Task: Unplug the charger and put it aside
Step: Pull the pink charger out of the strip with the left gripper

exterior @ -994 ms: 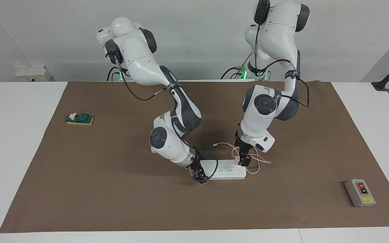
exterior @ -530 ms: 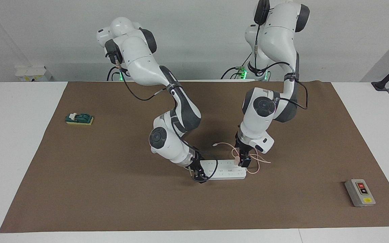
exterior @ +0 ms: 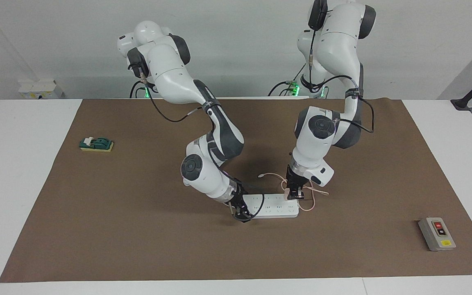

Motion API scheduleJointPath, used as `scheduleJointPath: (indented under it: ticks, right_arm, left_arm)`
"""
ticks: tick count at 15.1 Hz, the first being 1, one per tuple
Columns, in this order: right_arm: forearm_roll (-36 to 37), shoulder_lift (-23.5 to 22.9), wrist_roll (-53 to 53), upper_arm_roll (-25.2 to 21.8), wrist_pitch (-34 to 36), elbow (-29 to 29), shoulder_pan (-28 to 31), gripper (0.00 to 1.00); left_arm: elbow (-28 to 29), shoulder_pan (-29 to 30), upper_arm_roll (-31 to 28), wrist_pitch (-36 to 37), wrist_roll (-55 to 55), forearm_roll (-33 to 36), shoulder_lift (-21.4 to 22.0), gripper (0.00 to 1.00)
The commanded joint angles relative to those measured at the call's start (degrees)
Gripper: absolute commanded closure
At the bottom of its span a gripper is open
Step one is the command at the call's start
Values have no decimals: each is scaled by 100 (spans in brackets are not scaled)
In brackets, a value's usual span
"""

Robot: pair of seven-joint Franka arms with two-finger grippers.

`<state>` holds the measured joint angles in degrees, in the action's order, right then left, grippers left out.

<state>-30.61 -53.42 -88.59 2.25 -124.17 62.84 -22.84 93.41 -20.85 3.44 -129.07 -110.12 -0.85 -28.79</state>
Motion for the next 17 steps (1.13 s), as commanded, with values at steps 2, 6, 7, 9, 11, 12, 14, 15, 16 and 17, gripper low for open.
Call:
scheduleJointPath:
  ticks: [2,6,7,9,11,12,14,15,16,17]
  right_arm:
    - [-41,-265,96,-58,-309,-307,25,33]
    - [-41,-265,96,-58,-309,-307,16,33]
    - [-41,-257,96,-67,-309,-307,16,33]
    - [-32,-257,96,-67,-309,-307,16,33]
    - [-32,-257,96,-67,-309,-307,16,33]
    - [-32,-265,96,-67,-309,-307,16,33]
    - [-32,-265,96,-67,-309,-307,16,33]
    - [-32,-265,96,-67,-309,-307,16,33]
    - [-32,-265,96,-67,-309,-307,16,33]
    - [-32,-265,96,-67,-309,-307,16,33]
  left_arm:
    - [64,-51,-54,-162,-115,76,13,100]
    - [64,-33,-54,-171,-106,76,13,100]
    - [55,-24,-54,-162,-106,76,13,100]
    - [20,-16,-54,-110,-106,76,13,100]
    - [-164,2,-54,152,-80,76,5,100]
    - [-322,19,-54,424,-45,85,-4,100]
    - [-594,177,-54,715,-10,85,13,100]
    - [-726,273,-54,899,-1,102,40,100]
    - [-762,292,-54,1040,43,102,101,100]
    - [-763,370,-54,1111,182,94,180,100]
